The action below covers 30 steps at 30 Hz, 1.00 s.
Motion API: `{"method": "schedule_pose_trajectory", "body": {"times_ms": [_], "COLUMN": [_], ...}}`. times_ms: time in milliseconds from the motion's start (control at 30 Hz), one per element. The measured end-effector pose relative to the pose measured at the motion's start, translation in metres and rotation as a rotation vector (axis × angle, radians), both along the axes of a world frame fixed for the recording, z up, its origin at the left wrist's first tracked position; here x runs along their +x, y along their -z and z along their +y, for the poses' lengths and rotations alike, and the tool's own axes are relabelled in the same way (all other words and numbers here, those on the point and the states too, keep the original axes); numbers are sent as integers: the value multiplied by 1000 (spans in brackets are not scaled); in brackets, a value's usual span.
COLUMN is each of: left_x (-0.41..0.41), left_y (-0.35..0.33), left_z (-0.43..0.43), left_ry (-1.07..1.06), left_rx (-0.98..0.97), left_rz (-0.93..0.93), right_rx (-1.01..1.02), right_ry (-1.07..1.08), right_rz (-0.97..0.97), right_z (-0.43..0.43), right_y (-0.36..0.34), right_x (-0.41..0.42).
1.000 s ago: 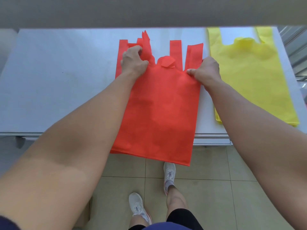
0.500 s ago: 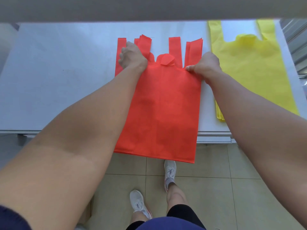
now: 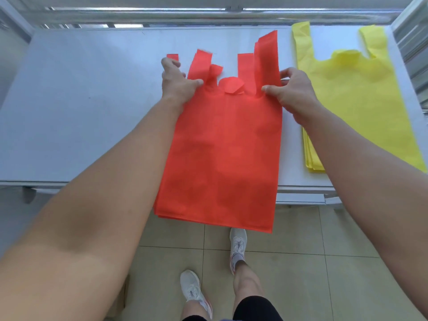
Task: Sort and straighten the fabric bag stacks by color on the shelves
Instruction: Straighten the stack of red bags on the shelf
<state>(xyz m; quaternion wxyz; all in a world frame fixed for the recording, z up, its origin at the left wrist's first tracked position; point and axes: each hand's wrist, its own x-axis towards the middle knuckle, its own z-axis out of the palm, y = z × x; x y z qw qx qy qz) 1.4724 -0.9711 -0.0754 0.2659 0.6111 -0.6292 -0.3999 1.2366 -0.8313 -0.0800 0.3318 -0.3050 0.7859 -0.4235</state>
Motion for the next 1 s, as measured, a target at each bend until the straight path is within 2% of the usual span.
{"method": "schedule_pose_trajectory", "body": {"times_ms": [100,233,300,400,467,567,633,700,833,933,1000], "left_x": [1,3,14,41,61,70,65,58,51,51,54], "left_y": [-8,-11,-14,-22,-22,-11,-3,1,0,6,1], "left_z": [0,-6,-9,-15,-22,-32,-30,-27,-18,-27,-27], "left_ry": [-119,-137,-95,11,75,-55,-175,-224,-128,-16,153], "left_rx": [187,301,277,151,70,131,255,352,595,456,347], "left_rz": [79,159,247,472,554,469,373,365,389,292,277], "right_rx": [-3,-41,-125,-260,-327,-256,-102,33,45,28,24], "right_ry": [-35,-59,-58,-47,-51,-53,-85,-131,-79,-50,-39], "right_rz": [-142,-293,-356,-439,-435,-297,-162,-100,-105,-71,-39], "right_z": [-5,-2,-1,-5,-15,-33,-43,-50,-48,-46,-48], "right_y": [-2,0,-4,-13,-18,-9,3,14,18,23,26], "right_x": [-2,5,10,17,19,20,21,20,25,27,27]}}
